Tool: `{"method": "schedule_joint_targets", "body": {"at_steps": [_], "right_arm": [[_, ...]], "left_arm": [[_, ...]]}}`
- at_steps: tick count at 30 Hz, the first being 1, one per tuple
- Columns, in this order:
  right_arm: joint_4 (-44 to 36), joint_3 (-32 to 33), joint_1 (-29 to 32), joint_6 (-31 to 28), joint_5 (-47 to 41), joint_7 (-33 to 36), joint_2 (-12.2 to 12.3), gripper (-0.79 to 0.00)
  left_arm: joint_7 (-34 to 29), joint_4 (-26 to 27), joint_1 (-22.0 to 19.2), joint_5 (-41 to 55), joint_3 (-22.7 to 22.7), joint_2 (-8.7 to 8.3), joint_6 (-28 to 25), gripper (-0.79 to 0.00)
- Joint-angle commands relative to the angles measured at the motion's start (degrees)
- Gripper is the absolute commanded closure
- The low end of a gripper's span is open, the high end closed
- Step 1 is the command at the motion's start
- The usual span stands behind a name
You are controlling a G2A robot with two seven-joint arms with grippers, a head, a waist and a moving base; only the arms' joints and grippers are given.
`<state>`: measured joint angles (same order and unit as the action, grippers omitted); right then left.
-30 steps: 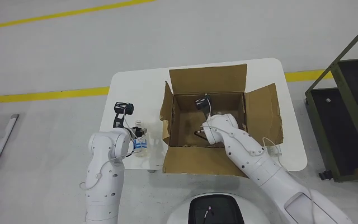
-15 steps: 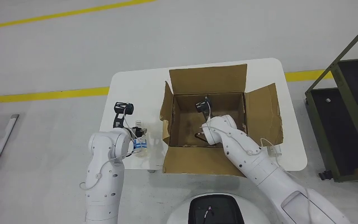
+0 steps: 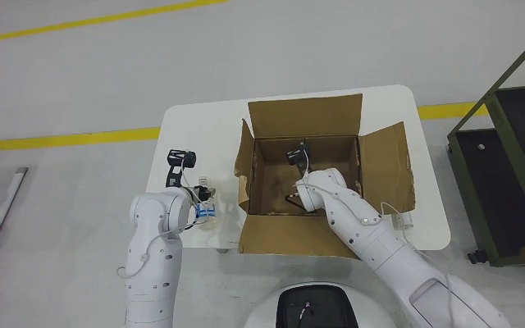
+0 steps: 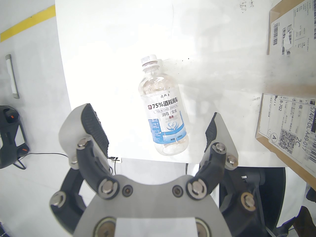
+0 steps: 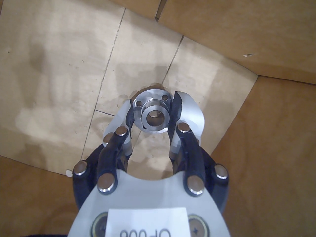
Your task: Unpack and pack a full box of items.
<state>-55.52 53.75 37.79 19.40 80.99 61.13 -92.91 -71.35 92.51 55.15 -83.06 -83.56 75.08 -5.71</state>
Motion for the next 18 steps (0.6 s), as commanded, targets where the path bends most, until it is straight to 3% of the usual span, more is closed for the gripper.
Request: {"method": "schedule_joint_targets", "body": {"at_steps": [1,18], "right_arm": [[0.1,0.1,-0.1,-0.1,0.1,0.1,-0.1,-0.345],[-1.2,1.7,0.5,-0.4,1.5,0.6,-0.6,-0.348]], "left_arm": [[0.0,0.0,0.0,0.0,0.0,0.00,0.0,-0.785],[0.0,0.0,0.0,0.0,0.0,0.00,0.0,-0.785]]}}
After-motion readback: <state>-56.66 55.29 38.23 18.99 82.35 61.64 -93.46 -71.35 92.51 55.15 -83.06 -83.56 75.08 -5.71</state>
